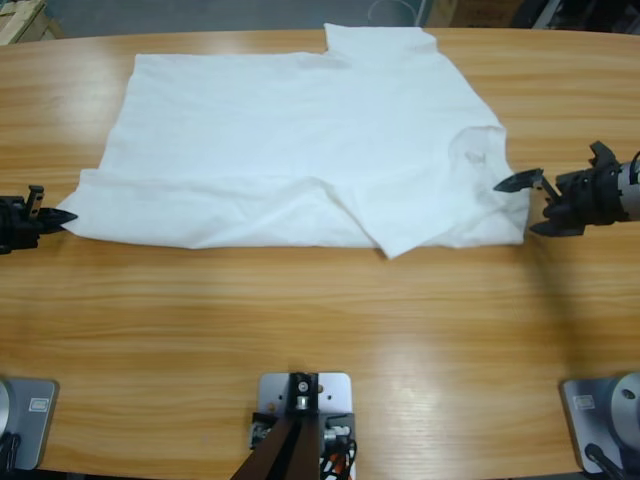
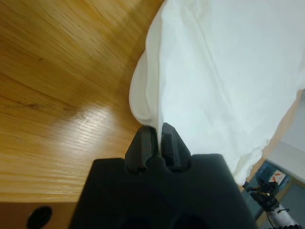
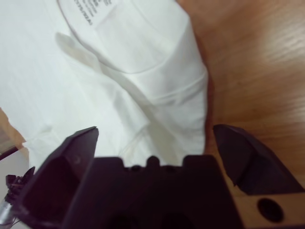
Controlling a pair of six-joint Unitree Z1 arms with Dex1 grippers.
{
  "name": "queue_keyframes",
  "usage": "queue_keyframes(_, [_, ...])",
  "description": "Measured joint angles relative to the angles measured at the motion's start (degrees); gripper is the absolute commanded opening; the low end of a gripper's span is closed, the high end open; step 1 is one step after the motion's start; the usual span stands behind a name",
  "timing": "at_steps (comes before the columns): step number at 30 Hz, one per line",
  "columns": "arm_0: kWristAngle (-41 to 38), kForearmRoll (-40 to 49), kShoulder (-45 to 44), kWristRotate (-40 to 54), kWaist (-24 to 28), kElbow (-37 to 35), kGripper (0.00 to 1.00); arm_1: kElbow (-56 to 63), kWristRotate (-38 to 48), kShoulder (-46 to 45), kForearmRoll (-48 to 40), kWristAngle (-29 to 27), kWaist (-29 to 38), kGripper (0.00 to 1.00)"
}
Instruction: Fold clothes
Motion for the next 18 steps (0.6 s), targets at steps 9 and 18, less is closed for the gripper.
queue_keyframes(9, [-0.05, 0.0, -0.41, 0.0, 0.0, 0.0, 0.0, 0.81, -1.08, 1.8, -3.45, 0.09, 0.0, 1.0])
queue_keyframes(18, [-0.1, 0.0, -1.07, 0.0, 0.0, 0.0, 0.0, 0.92, -1.92, 3.04, -5.63, 1.07, -0.05, 1.0])
